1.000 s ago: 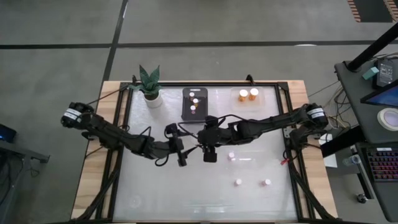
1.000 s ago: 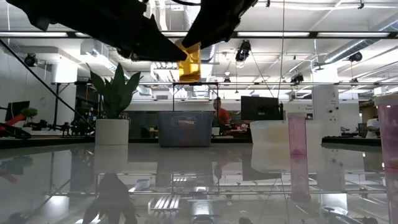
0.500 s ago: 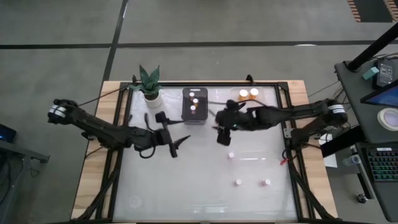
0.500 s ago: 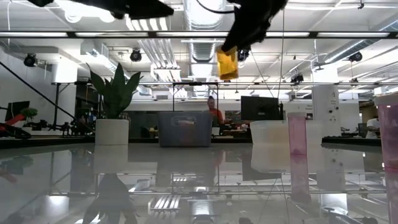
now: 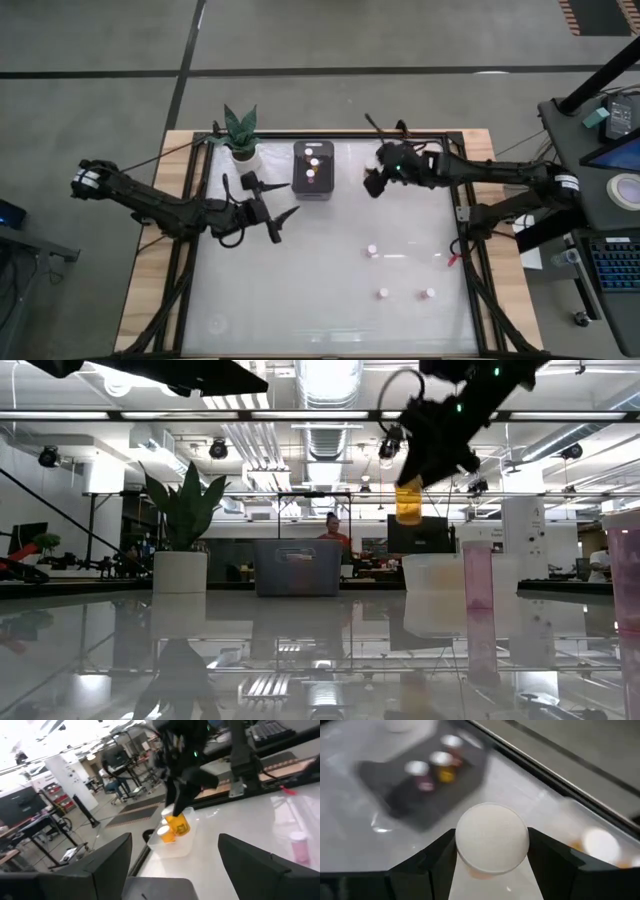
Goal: Pick and place medicine bottles into bin by pill shape (circle, oval)
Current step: Put the large orange pill bottle into the transparent bin
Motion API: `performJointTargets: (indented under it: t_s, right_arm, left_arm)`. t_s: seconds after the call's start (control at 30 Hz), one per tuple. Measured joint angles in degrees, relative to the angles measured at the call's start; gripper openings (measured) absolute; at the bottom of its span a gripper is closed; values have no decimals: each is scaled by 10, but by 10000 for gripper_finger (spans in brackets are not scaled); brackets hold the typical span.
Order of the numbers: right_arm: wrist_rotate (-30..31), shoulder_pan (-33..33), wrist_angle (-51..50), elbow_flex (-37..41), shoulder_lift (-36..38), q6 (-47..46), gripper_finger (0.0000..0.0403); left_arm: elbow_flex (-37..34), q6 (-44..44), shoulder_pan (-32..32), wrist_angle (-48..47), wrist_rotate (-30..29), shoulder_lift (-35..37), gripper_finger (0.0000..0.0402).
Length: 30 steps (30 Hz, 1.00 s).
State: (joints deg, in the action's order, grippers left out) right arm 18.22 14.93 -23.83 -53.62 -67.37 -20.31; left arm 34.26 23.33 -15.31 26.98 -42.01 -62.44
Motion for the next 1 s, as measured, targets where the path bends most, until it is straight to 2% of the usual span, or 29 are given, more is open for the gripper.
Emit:
performJointTargets:
  t_s: [0.23, 0.43, 1.0]
  right_arm:
    - [4, 101, 21, 54, -2, -27, 212]
    - [5, 157, 23, 60, -2, -24, 212]
    - [13, 174, 23, 96, -2, -44, 212]
  left_arm:
    - [0, 10, 0, 0, -6, 1, 279]
    - [-2, 15, 0, 0, -6, 1, 279]
    - [-9, 16, 11, 0, -7, 1, 279]
